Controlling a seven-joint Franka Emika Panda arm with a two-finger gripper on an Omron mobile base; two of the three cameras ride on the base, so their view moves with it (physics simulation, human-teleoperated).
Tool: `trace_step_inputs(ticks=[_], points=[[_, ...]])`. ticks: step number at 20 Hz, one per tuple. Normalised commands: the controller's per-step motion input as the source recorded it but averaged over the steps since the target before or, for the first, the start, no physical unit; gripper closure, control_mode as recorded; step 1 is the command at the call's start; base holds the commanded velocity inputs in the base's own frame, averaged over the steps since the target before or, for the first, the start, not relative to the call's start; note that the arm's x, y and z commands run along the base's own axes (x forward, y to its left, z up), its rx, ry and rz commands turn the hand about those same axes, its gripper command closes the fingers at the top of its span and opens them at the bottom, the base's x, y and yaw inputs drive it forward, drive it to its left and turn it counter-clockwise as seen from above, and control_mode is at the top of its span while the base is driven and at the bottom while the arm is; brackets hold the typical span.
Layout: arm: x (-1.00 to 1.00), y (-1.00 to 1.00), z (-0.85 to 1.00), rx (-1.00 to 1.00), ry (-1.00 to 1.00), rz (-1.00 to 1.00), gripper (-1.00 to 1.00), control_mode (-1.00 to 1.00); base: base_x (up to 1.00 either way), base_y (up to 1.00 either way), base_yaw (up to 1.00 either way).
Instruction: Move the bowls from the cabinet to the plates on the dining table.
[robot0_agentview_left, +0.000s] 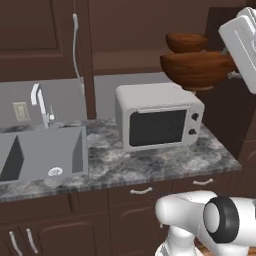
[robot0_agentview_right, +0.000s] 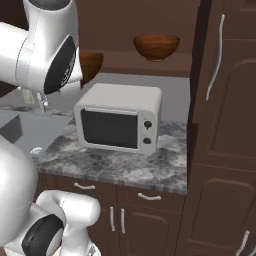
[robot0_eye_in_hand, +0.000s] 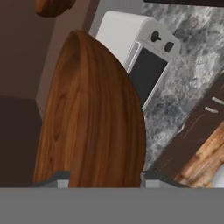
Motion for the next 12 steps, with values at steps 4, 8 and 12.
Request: trace_step_inputs(ticks=[4, 8, 12], points=[[0.0, 0.0, 0.0, 0.0, 0.0, 0.0, 1.0, 1.0, -1.0, 0.0, -0.01], [0.0, 0.0, 0.0, 0.0, 0.0, 0.0, 1.0, 1.0, -1.0, 0.0, 0.0], [0.0, 0.0, 0.0, 0.0, 0.0, 0.0, 1.0, 1.0, -1.0, 0.0, 0.0]])
